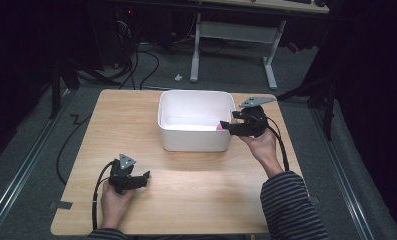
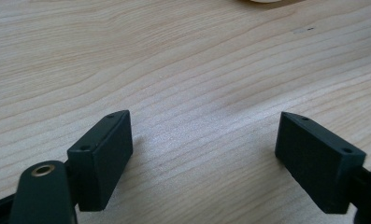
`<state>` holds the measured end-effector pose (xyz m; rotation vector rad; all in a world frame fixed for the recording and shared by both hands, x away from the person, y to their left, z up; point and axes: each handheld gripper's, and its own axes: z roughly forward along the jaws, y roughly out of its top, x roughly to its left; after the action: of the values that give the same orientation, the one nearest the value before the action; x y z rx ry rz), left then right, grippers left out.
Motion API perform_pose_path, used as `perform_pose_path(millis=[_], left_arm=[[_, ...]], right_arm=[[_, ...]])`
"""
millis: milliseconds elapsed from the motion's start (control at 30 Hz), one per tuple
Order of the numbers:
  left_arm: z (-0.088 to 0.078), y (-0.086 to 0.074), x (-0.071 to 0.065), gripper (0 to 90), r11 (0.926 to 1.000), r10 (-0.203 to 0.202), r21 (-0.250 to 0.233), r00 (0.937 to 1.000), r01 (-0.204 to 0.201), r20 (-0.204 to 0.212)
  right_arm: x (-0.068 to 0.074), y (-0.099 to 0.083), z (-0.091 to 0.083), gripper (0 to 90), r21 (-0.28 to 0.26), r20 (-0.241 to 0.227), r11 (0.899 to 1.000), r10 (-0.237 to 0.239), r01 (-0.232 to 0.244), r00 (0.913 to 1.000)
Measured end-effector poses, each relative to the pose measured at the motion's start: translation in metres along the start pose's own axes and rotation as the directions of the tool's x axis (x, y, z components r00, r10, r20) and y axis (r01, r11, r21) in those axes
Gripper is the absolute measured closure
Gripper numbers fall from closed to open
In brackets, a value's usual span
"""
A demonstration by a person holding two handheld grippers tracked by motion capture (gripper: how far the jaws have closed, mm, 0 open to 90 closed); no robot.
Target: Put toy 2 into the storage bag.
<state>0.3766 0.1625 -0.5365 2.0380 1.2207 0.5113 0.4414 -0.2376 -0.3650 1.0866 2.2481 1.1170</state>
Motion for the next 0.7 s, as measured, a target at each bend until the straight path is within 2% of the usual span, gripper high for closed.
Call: perform_pose_path(millis=[367, 567, 700], left_arm=[[0.0, 0.0, 0.0, 19.7, 1.0, -0.001, 0.0, 1.0, 0.001, -0.003], [0.0, 0.0, 0.0, 19.7, 1.0, -0.001, -0.001, 1.0, 0.001, -0.004], [0.0, 0.0, 0.0, 19.8, 1.0, -0.001, 0.001, 1.0, 0.001, -0.003]], right_arm=[[-0.004, -0.015, -0.036, 41.1, -0.126, -0.004, 0.991, 0.037, -0.037, 0.9993], [-0.003, -0.024, -0.055, 41.1, -0.17, 0.016, 0.985, 0.032, -0.029, 0.9993], [-0.003, -0.026, -0.061, 41.2, -0.178, 0.038, 0.984, 0.03, -0.023, 0.9988]])
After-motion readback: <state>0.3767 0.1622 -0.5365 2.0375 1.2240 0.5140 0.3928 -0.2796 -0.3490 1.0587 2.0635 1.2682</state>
